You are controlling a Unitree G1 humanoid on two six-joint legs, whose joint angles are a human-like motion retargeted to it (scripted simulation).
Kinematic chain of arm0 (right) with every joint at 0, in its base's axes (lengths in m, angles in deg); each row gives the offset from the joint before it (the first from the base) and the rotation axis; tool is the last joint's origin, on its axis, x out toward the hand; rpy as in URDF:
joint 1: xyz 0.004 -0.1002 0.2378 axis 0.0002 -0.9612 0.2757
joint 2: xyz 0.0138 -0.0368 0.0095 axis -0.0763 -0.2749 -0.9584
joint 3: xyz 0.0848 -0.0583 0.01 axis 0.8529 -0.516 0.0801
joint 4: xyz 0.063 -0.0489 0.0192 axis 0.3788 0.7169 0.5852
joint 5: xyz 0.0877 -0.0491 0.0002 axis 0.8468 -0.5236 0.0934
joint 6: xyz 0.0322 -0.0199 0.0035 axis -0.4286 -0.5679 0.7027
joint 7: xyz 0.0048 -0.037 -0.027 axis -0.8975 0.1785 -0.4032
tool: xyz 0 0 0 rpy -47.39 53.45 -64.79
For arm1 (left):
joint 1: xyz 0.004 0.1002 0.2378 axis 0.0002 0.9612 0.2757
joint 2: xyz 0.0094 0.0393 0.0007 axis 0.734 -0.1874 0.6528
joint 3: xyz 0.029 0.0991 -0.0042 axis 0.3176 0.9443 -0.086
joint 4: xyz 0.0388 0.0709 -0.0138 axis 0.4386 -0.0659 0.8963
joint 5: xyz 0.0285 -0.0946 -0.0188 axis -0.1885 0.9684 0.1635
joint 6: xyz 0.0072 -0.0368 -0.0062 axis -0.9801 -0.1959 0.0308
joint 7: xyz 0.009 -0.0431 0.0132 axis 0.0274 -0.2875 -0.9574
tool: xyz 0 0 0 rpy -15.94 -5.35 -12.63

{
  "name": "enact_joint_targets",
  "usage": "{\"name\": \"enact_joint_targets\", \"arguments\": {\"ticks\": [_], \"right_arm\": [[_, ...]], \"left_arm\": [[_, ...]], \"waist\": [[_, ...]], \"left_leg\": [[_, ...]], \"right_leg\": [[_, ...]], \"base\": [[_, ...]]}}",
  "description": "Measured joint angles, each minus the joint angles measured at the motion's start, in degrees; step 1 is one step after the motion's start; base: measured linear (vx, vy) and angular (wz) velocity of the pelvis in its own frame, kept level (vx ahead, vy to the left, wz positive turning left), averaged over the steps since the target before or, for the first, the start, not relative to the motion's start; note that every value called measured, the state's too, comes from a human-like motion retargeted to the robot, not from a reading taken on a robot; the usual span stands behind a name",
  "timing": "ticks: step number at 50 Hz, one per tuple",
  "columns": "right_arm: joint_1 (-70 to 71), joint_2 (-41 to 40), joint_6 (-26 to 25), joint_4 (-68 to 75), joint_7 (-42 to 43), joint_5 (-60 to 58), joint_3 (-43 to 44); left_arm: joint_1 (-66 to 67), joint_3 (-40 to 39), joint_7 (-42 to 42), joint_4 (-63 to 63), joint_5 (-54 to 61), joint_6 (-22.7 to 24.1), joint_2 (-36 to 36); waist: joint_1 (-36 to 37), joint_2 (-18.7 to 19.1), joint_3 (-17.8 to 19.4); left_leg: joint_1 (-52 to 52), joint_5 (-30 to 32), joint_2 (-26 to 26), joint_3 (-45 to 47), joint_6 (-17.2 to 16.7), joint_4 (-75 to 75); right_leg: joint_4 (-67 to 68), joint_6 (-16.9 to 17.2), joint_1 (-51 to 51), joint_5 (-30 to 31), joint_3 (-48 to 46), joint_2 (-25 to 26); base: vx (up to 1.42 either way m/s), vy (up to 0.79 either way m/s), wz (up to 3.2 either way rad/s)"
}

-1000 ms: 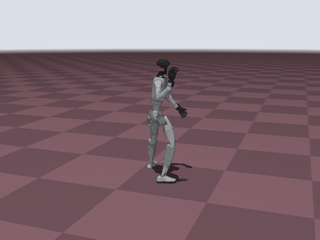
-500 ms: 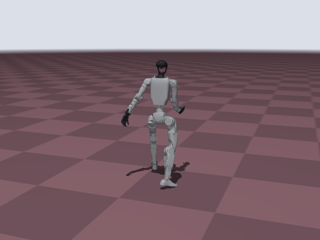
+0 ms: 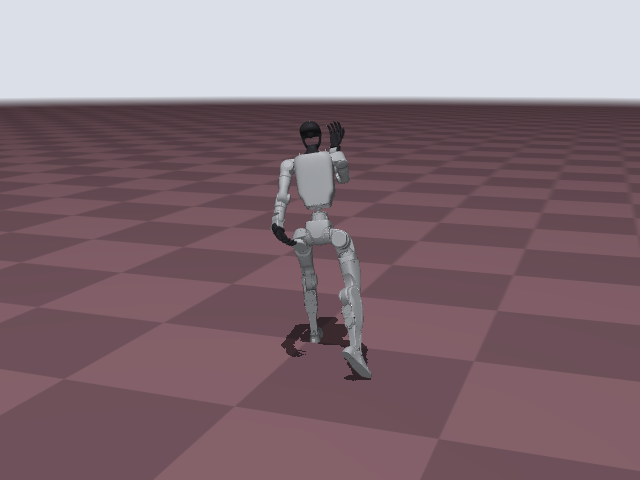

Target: Kungfu

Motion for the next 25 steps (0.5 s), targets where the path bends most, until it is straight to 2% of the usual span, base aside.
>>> {"name": "enact_joint_targets", "arguments": {"ticks": [2, 3, 5, 10, 13, 17, 22, 25], "right_arm": [[0.14, -1.56, -2.4, -0.02, -4.84, 4.26, -1.01], [-0.04, -1.56, -3.68, 0.07, -6.98, 6.06, -1.16], [-1.67, -0.99, -5.28, 0.21, -9.2, 8.37, -1.52], [-9.12, 1.56, -4.03, -0.74, -6.44, 6.11, -3.04], [-12.56, 3.19, -4.09, -1.3, -5.4, 3.59, -3.8], [-16.91, 5.47, -5.14, -2.06, -5.67, 3.55, -3.79], [-20.42, 6.36, -5.23, -2.78, -5.25, 1.81, -2.99], [-21.23, 6.68, -5.25, -3.03, -4.15, 1.27, -3.22]], "left_arm": [[-1.57, -0.31, 1.23, -1.66, 2.76, -0.82, 1.6], [-2.47, -0.05, 1.55, -2.36, 3.17, -0.94, 2.75], [-3.39, 0.9, 1.51, -3.38, 2.03, -0.87, 4.93], [-3.74, 2.86, 1.06, -3.26, -3.97, -1.07, 7.26], [-5.47, 3.58, 3.76, -3.02, -6.2, -2.49, 9.37], [-7.4, 5.55, 3.4, -4.08, -6.76, -2.43, 11.75], [-10.14, 7.8, 1.88, -6.46, -5.78, -1.53, 14.11], [-10.95, 10.48, 1.67, -9.0, -2.94, -1.08, 14.51]], "waist": [[-4.41, 2.72, 0.08], [-5.89, 4.92, 0.65], [-9.23, 8.52, 1.33], [-14.04, 11.27, 2.15], [-17.7, 13.56, 3.28], [-21.97, 14.23, 3.52], [-23.84, 13.6, 4.33], [-25.6, 12.99, 5.42]], "left_leg": [[0.36, 1.26, 0.22, -3.84, 1.62, -2.31], [0.46, 1.65, 1.13, -7.05, 2.51, -3.07], [2.33, 2.19, 0.84, -12.48, 3.3, -5.46], [13.59, 4.26, -2.37, -15.0, 3.29, -14.66], [19.19, 4.95, -1.96, -16.73, 1.9, -18.45], [27.86, 5.02, -4.56, -16.77, 2.78, -23.59], [37.28, 2.79, -7.75, -18.15, 4.01, -26.2], [41.75, 0.73, -10.94, -20.34, 5.02, -25.2]], "right_leg": [[2.38, 3.12, -2.72, -0.82, 8.39, 5.22], [5.27, 3.12, -4.4, -2.7, 12.26, 9.69], [12.35, 3.12, -7.31, -8.16, 14.78, 15.54], [31.78, 3.12, -15.74, -27.31, 17.94, 19.32], [36.09, 3.12, -20.52, -35.11, 19.64, 25.87], [36.35, 2.44, -25.51, -41.53, 20.25, 26.19], [27.98, -2.85, -27.16, -45.95, 24.02, 25.78], [17.89, -7.69, -24.86, -47.86, 25.26, 23.25]], "base": [[0.29, 0.04, 0.53], [0.25, -0.09, 0.91], [0.38, -0.06, 1.31], [0.5, 0.13, 1.18], [0.42, -0.02, 1.41], [0.49, -0.03, 1.5], [0.44, -0.15, 0.94], [0.43, -0.23, 1.12]]}}
